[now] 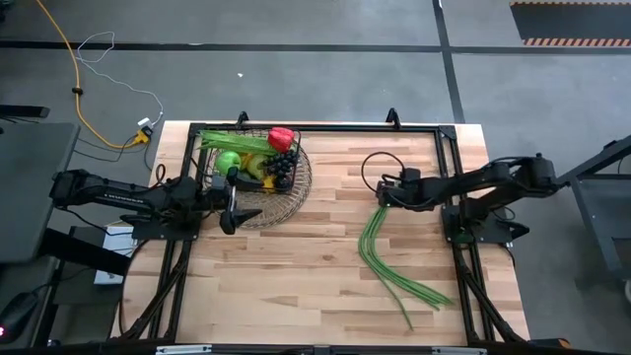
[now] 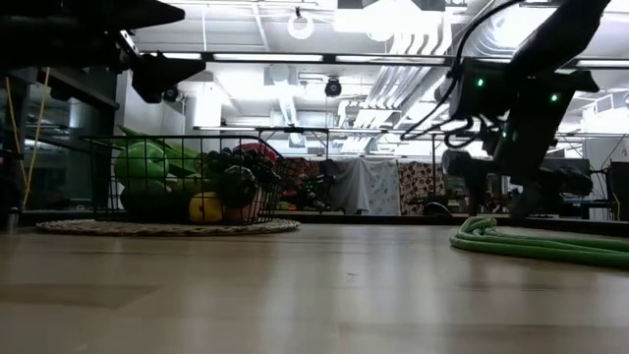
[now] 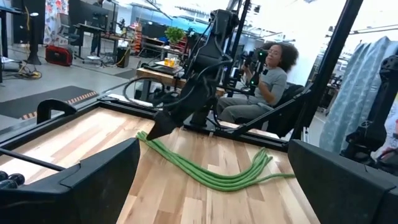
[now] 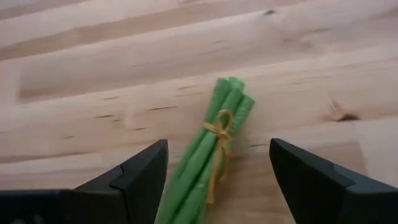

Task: Build produce basket
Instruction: Put the green beans into the wire basket

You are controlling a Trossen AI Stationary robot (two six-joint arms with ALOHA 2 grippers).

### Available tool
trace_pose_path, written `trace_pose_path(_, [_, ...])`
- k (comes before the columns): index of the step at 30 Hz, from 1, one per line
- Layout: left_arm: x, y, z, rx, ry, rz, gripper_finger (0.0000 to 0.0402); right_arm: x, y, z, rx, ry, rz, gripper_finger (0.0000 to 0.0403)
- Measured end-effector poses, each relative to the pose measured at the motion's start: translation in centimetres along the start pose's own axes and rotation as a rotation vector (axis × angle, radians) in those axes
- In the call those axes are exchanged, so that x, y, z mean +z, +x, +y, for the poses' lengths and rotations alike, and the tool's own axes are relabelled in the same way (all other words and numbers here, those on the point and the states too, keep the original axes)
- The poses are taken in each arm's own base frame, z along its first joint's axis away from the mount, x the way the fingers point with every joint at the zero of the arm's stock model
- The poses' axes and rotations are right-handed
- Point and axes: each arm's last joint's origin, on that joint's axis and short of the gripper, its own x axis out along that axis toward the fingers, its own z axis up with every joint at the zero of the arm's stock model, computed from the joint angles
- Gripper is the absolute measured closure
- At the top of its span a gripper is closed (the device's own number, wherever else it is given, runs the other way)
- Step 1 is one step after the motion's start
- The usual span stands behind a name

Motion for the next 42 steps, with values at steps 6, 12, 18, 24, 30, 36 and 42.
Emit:
trace_pose_path(6, [0.0,0.0,0.0,-0.005,-0.009,0.0,0.0002,-0.7,1.4,0.1,-0.053,0.004,0.004,0.0132])
trace_pose_path(12, [0.0,0.0,0.0,-0.005,-0.029,0.0,0.0002,-1.3,2.2,0.4,-0.063,-0.02,-0.034,0.0132])
trace_pose_path(18, [0.0,0.0,0.0,-0.005,-0.01,-0.001,0.0002,-1.4,2.0,1.0,-0.036,0.025,-0.046,0.0132])
trace_pose_path(24, [0.0,0.0,0.0,-0.005,-0.01,-0.001,0.0002,-1.0,2.0,1.4,-0.041,0.051,-0.018,0.0132])
trace_pose_path(30, [0.0,0.0,0.0,-0.006,-0.024,-0.001,0.0002,-0.6,2.2,1.3,-0.059,0.05,0.01,0.0132])
trace_pose_path(36, [0.0,0.0,0.0,-0.006,-0.025,-0.001,0.0002,-0.5,2.3,1.1,-0.086,0.043,0.018,0.0165])
trace_pose_path(42, [0.2,0.0,-0.1,-0.024,-0.026,-0.001,0.0002,-0.5,2.3,0.8,-0.105,0.028,0.018,0.0255])
